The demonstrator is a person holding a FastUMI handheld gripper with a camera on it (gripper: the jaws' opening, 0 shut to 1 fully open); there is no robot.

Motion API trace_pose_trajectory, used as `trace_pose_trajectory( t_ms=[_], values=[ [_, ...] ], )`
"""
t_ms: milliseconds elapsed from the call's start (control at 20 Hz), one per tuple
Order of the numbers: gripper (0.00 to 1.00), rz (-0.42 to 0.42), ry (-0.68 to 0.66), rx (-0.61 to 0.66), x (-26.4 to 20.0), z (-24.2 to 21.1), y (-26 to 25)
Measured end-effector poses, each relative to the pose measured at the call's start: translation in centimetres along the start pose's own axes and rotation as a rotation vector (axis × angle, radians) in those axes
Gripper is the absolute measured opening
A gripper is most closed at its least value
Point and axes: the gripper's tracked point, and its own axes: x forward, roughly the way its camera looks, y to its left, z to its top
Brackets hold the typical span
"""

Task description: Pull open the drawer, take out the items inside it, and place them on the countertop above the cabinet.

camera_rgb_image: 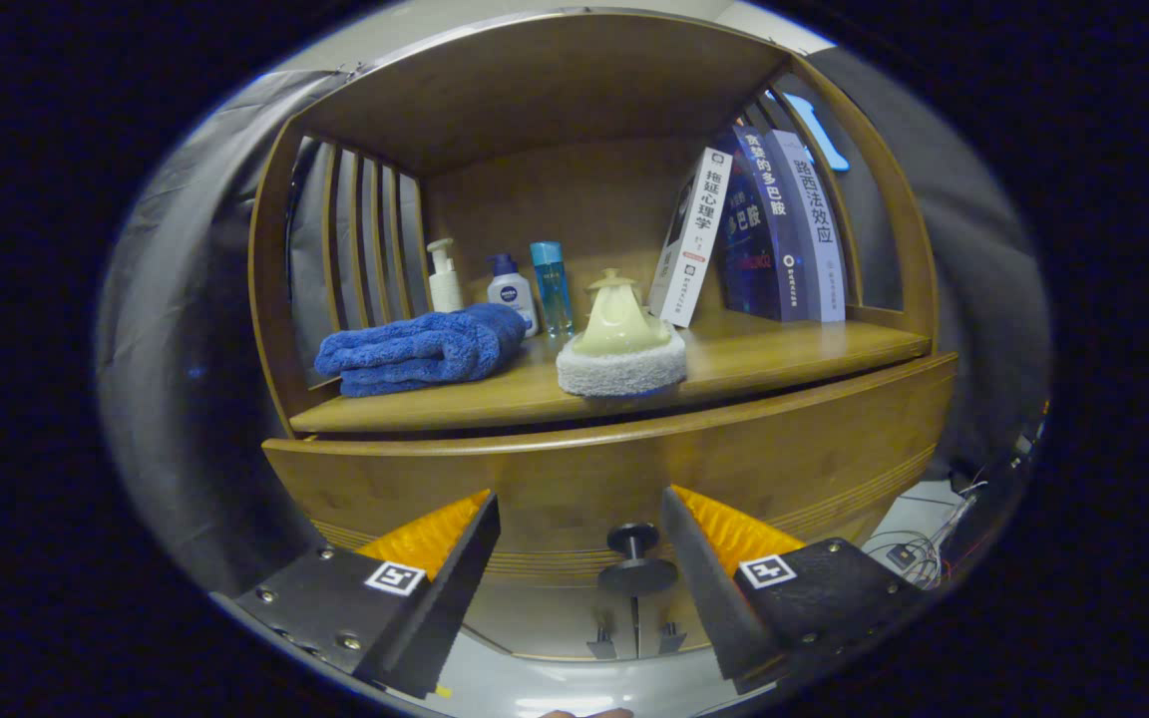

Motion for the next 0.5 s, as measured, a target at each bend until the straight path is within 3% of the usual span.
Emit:
trace_pose_trajectory(
  t_ms=[500],
  values=[
    [0.97,0.005,0.012,0.023,1.8,0.4,-0.1]
  ],
)
